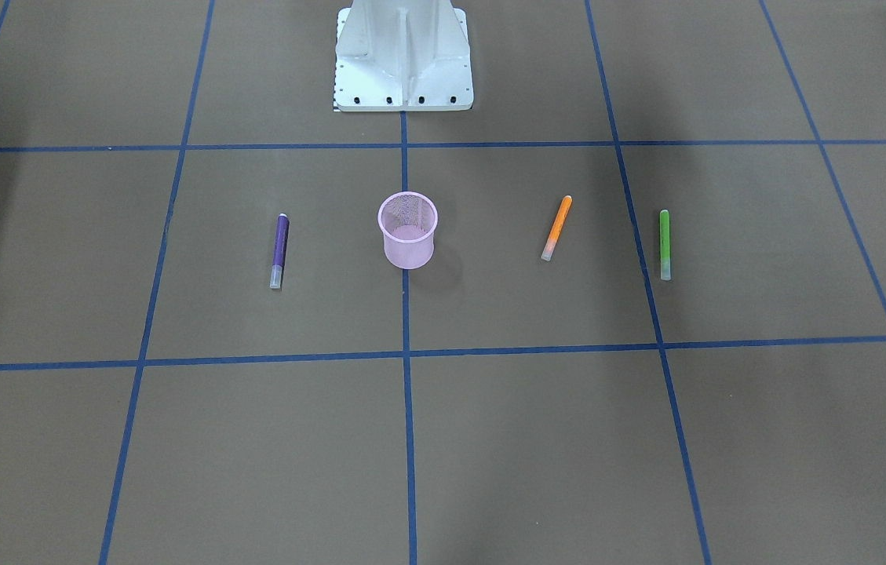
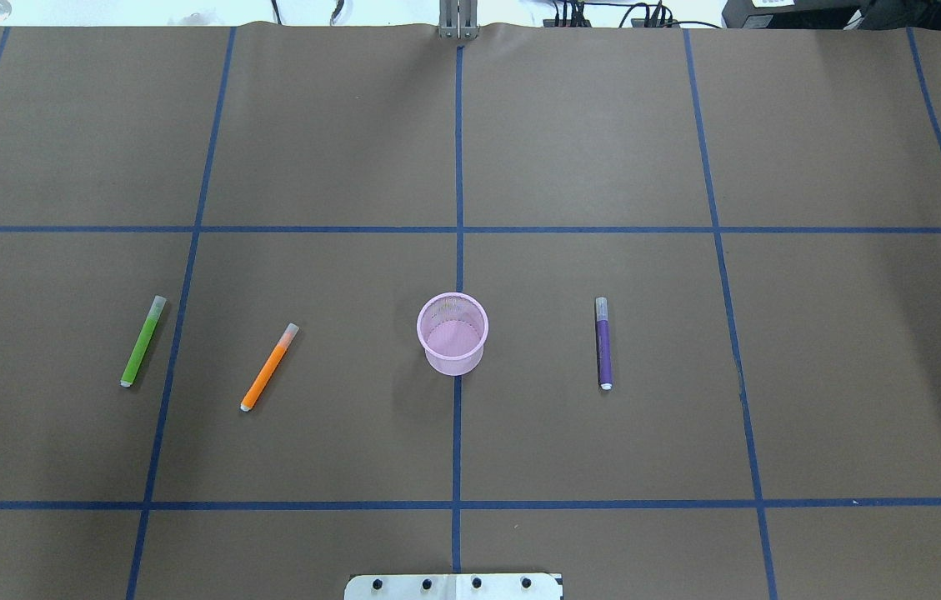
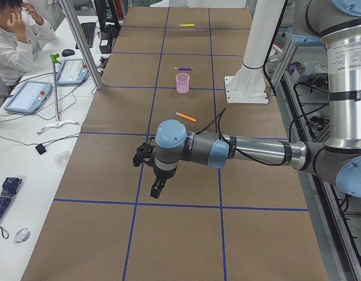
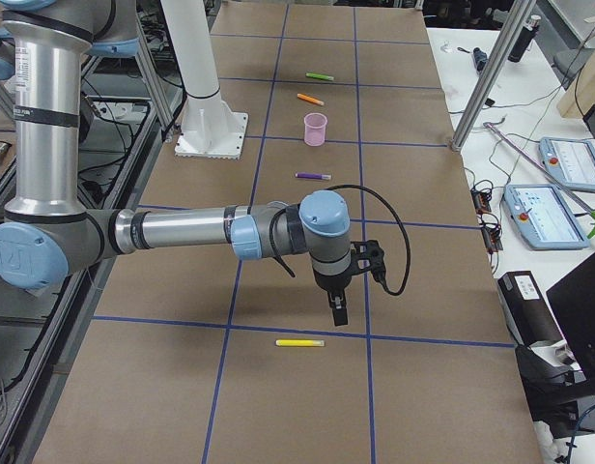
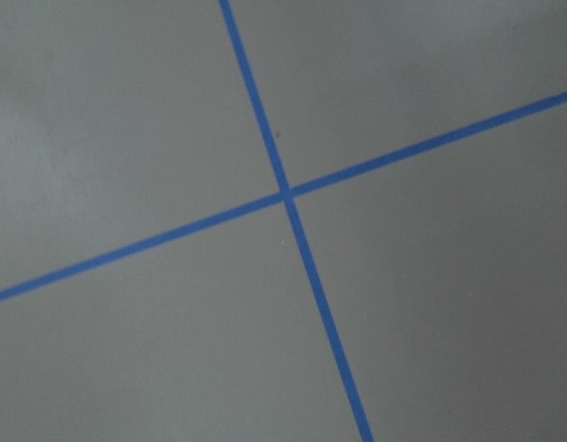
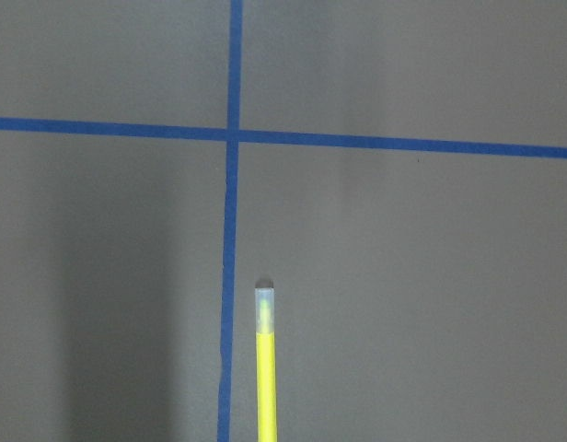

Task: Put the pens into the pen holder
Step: 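Grasp the yellow marker at the table edge with the right gripper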

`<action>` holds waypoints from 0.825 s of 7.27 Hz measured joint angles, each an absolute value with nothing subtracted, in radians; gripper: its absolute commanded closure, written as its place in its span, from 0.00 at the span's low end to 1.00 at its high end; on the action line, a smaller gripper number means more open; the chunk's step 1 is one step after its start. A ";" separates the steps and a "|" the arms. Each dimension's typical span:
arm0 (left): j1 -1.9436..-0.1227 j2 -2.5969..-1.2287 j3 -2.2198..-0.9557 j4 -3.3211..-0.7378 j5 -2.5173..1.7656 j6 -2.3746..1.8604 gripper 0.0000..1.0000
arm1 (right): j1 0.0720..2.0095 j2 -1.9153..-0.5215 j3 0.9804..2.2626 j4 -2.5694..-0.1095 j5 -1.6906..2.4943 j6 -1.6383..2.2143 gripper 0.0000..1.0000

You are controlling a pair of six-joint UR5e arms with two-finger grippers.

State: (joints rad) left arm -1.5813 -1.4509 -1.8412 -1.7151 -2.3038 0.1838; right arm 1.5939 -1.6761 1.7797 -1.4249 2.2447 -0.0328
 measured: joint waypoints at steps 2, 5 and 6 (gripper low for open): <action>-1.581 -1.545 -1.802 -1.759 -2.305 0.183 0.00 | 1.593 -1.685 1.756 -1.334 2.254 -0.018 0.00; -1.580 -1.574 -1.784 -1.778 -2.310 0.185 0.00 | 1.539 -1.695 1.700 -1.313 2.323 0.046 0.01; -1.579 -1.575 -1.783 -1.783 -2.310 0.186 0.00 | 1.507 -1.697 1.673 -1.295 2.307 0.081 0.01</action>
